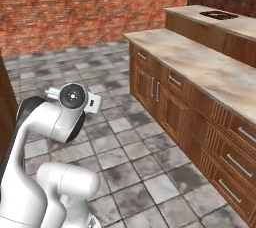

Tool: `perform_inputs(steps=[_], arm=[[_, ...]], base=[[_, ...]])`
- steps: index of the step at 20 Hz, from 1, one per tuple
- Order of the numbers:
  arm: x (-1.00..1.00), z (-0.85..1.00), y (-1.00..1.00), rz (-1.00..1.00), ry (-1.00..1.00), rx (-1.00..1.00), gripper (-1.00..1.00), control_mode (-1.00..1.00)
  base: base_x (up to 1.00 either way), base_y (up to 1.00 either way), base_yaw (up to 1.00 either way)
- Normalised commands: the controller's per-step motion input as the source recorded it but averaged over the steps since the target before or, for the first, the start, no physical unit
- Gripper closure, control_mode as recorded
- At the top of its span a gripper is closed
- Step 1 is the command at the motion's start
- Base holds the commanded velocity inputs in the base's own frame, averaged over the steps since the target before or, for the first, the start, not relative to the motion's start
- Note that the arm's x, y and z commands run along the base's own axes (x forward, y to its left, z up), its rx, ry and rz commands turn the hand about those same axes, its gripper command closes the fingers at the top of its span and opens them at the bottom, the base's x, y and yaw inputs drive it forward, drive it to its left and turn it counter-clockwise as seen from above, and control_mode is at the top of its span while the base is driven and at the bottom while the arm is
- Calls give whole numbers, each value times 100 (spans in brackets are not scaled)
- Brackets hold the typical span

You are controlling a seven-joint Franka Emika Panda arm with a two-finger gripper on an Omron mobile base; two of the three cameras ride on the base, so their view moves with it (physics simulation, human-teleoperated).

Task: Gather the mushroom and avocado from the fridge and place them on a tray on the dining counter. Then gather the steak and chicken drumstick from the fridge and place them on the other tray.

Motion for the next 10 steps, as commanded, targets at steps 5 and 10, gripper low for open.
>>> perform_inputs(steps=[5,10], arm=[[0,0,0,0,0,0,100,100],[0,0,0,0,0,0,100,100]], base=[[100,-35,34],[100,-55,32]])
